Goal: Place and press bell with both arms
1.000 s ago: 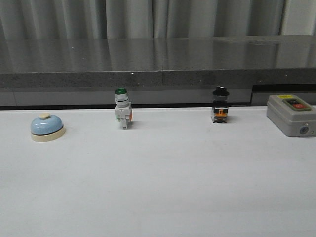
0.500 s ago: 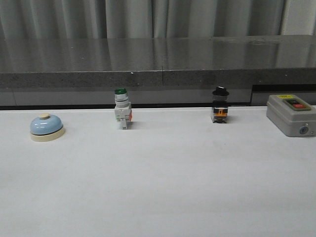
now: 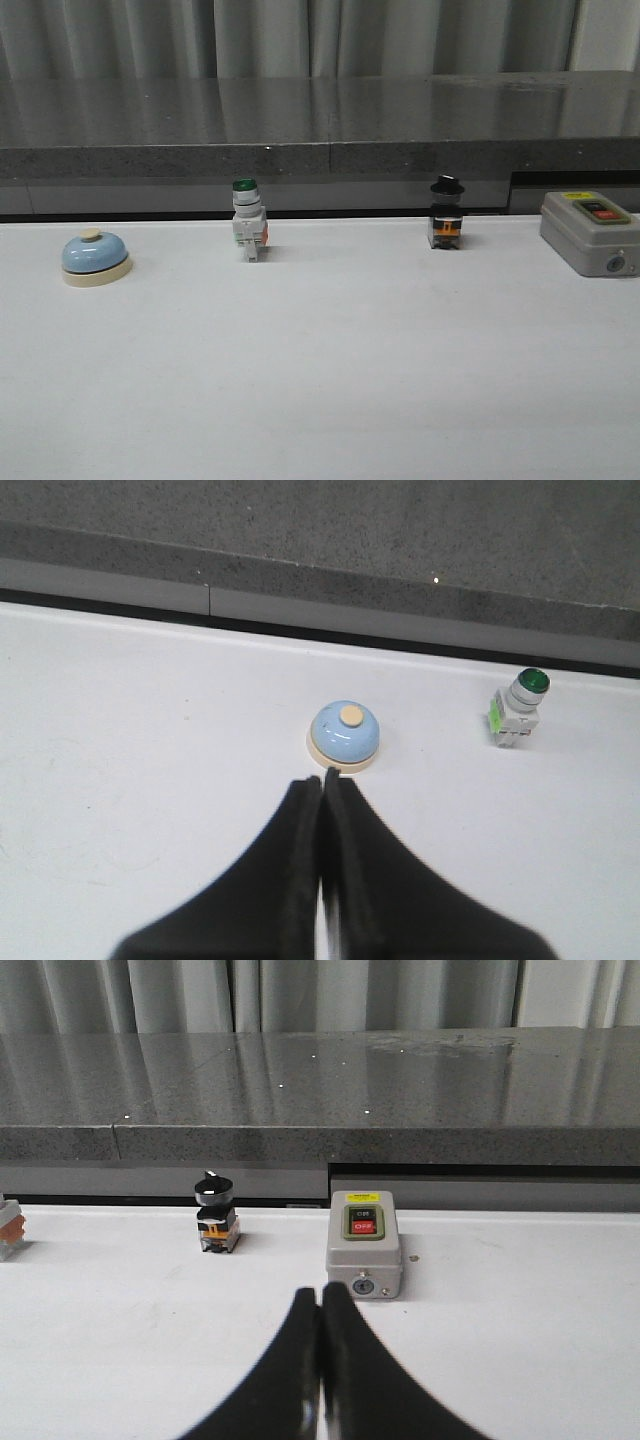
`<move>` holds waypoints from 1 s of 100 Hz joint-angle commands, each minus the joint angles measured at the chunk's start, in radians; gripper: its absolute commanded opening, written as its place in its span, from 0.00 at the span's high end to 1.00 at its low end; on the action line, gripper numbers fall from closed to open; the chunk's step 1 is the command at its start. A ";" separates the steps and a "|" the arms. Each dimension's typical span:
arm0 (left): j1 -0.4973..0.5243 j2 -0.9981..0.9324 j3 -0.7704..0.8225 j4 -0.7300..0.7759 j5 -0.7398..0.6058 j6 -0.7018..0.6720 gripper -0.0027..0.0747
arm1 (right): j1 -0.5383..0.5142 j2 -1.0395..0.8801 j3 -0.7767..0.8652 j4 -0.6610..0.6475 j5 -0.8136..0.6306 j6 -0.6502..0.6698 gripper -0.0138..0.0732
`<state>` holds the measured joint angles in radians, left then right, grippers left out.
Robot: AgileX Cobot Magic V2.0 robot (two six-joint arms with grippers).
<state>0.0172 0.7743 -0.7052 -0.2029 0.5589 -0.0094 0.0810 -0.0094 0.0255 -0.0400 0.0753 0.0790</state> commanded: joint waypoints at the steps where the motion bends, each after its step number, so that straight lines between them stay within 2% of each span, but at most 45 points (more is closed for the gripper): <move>1: 0.002 0.103 -0.105 -0.015 -0.024 -0.008 0.99 | -0.006 -0.019 -0.013 -0.013 -0.088 0.003 0.91; 26: 0.002 0.309 -0.219 -0.015 0.011 0.061 0.99 | -0.006 -0.019 -0.013 -0.013 -0.088 0.003 0.91; 33: 0.002 0.342 -0.239 -0.015 0.037 0.085 0.94 | -0.006 -0.019 -0.013 -0.013 -0.088 0.003 0.91; 38: 0.000 0.358 -0.252 -0.015 0.058 0.102 0.85 | -0.006 -0.019 -0.013 -0.013 -0.088 0.003 0.91; 42: -0.005 0.368 -0.258 -0.015 0.071 0.107 0.73 | -0.006 -0.019 -0.013 -0.013 -0.088 0.003 0.91; 45: -0.007 0.372 -0.260 -0.018 0.073 0.107 0.63 | -0.006 -0.019 -0.013 -0.013 -0.088 0.003 0.91; 50: -0.011 0.375 -0.260 -0.022 0.071 0.107 0.38 | -0.006 -0.019 -0.013 -0.013 -0.088 0.003 0.91; 57: -0.012 0.382 -0.260 -0.022 0.055 0.107 0.10 | -0.006 -0.019 -0.013 -0.013 -0.088 0.003 0.91; 60: -0.012 0.383 -0.260 -0.024 0.048 0.107 0.03 | -0.006 -0.019 -0.013 -0.013 -0.088 0.003 0.91; 73: -0.012 0.392 -0.262 -0.036 0.043 0.105 0.14 | -0.006 -0.019 -0.013 -0.013 -0.088 0.003 0.91; 87: -0.029 0.453 -0.309 -0.038 0.054 0.108 0.14 | -0.006 -0.019 -0.013 -0.013 -0.088 0.003 0.91; 100: -0.087 0.563 -0.389 -0.038 0.054 0.124 0.14 | -0.006 -0.019 -0.013 -0.013 -0.088 0.003 0.91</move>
<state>-0.0306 1.2961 -1.0168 -0.2196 0.6651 0.1069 0.0810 -0.0094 0.0255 -0.0400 0.0753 0.0790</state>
